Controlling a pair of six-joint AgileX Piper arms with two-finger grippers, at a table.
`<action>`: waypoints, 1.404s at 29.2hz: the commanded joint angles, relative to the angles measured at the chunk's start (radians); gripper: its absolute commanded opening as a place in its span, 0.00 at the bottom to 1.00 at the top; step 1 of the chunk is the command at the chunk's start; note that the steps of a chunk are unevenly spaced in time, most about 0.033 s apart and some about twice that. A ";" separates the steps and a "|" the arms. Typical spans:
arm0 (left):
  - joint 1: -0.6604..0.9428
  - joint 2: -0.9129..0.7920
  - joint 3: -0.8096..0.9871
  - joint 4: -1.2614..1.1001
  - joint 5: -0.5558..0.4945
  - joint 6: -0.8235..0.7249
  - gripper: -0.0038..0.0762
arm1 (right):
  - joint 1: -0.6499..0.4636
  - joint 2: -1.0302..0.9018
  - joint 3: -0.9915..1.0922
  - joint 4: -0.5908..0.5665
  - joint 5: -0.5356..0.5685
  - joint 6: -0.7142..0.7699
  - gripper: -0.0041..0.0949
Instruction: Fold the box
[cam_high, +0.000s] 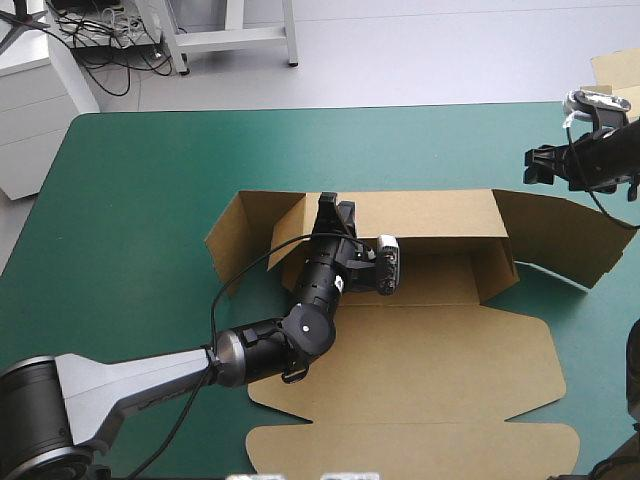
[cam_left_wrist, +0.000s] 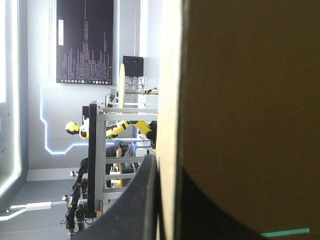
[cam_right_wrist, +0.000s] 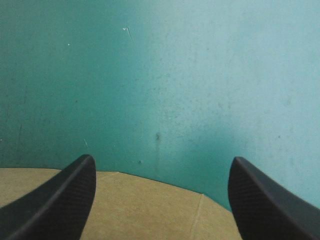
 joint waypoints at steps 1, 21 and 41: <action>0.000 -0.032 -0.024 0.052 0.031 -0.021 0.04 | 0.001 -0.046 -0.031 0.010 0.015 -0.019 0.72; 0.000 -0.032 -0.024 0.050 0.091 -0.108 0.04 | 0.001 -0.110 0.179 -0.013 0.048 -0.070 0.72; 0.000 -0.032 -0.024 0.048 0.058 -0.095 0.04 | 0.001 -0.385 0.533 0.273 -0.147 -0.341 0.72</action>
